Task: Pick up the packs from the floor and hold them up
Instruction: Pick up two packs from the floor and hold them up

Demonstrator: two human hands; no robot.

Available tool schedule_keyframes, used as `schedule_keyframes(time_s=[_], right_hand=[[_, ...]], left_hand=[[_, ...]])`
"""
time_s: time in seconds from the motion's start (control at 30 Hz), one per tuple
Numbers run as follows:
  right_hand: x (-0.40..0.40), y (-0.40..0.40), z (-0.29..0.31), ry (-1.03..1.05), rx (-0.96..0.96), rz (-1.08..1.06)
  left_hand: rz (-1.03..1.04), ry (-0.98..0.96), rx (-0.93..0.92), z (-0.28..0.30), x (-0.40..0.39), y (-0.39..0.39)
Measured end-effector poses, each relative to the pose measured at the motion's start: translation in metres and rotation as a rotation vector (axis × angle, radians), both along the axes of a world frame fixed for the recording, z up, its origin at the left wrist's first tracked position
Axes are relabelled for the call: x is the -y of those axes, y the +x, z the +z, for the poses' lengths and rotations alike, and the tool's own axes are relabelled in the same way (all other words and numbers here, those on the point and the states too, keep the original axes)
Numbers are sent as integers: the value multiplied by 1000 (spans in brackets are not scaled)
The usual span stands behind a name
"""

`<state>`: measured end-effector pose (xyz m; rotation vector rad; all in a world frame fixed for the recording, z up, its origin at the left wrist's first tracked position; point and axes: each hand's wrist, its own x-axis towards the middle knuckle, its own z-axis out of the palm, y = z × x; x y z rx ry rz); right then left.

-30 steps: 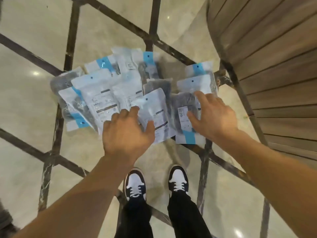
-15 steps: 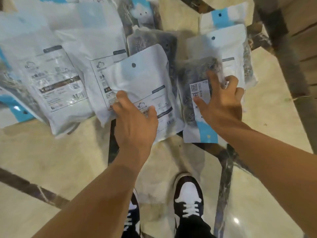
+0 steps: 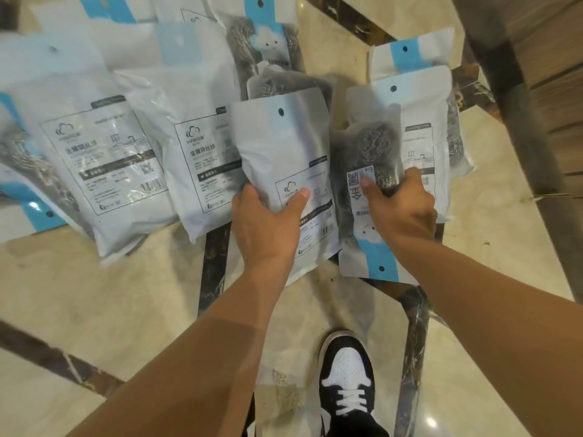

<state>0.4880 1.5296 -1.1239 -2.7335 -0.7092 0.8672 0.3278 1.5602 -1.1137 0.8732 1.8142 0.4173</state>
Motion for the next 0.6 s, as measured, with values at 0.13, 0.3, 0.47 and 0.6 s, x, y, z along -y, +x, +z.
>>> schedule_keyframes(time_s=[0.13,0.3,0.47,0.6], right_hand=[[-12,-3,28,21,26,-103],[-47,-1,108,334,-226,-269],[-109,0,249,526,-308,-138],[-151,-4,398,664,-284,-11]], left_hand=[[12,86,74,30,-4,-7],[91,196,153,111,-51,-37],[100,354,109,255,-122,-67],[123,403,74,407,-159,-92]])
